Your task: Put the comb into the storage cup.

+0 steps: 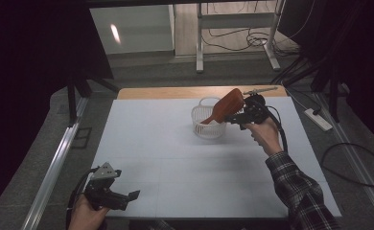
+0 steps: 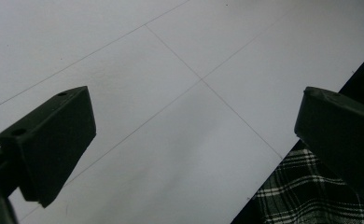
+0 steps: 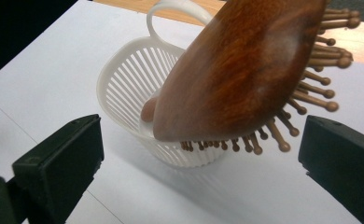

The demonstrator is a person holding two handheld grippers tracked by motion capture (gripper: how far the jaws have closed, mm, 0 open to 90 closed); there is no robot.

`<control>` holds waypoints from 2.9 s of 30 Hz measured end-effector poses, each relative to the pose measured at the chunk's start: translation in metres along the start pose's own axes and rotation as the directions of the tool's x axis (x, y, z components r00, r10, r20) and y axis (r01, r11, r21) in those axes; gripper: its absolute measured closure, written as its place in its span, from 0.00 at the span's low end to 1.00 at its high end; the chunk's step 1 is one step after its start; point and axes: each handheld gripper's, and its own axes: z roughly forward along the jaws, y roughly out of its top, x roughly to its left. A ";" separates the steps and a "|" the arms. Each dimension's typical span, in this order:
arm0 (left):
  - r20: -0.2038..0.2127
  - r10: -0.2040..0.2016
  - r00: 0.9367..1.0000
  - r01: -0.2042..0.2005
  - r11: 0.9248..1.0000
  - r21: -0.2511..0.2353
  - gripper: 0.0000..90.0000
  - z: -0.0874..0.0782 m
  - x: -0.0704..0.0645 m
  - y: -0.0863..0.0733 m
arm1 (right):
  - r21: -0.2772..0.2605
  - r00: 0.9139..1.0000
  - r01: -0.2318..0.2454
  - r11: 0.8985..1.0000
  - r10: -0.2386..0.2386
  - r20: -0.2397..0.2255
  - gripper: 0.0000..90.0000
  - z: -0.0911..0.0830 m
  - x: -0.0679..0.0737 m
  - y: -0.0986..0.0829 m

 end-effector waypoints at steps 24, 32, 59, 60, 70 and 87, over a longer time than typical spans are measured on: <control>-0.004 0.001 1.000 -0.001 1.000 0.001 0.00 0.000 0.000 0.000 | -0.026 0.994 0.103 0.994 -0.102 0.028 0.00 -0.011 0.009 -0.008; -0.005 0.003 1.000 -0.003 1.000 0.002 0.00 0.000 -0.001 0.000 | -0.013 0.990 0.133 0.991 -0.132 0.047 0.00 -0.014 0.013 -0.011; -0.010 0.007 1.000 -0.007 1.000 0.007 0.00 0.000 -0.001 0.000 | -0.001 0.987 0.148 0.989 -0.147 0.069 0.00 -0.024 0.017 -0.027; -0.009 0.007 1.000 -0.007 1.000 0.006 0.00 0.000 -0.001 0.000 | 0.001 0.987 0.148 0.989 -0.148 0.069 0.00 -0.025 0.017 -0.027; -0.006 0.005 1.000 -0.005 1.000 0.001 0.00 0.000 -0.001 0.000 | -0.001 0.987 0.144 0.990 -0.144 0.064 0.00 -0.027 0.016 -0.032; -0.013 0.000 1.000 0.000 1.000 -0.004 0.00 -0.001 -0.001 0.000 | 0.004 0.989 0.142 0.990 -0.142 0.049 0.00 -0.036 0.017 -0.042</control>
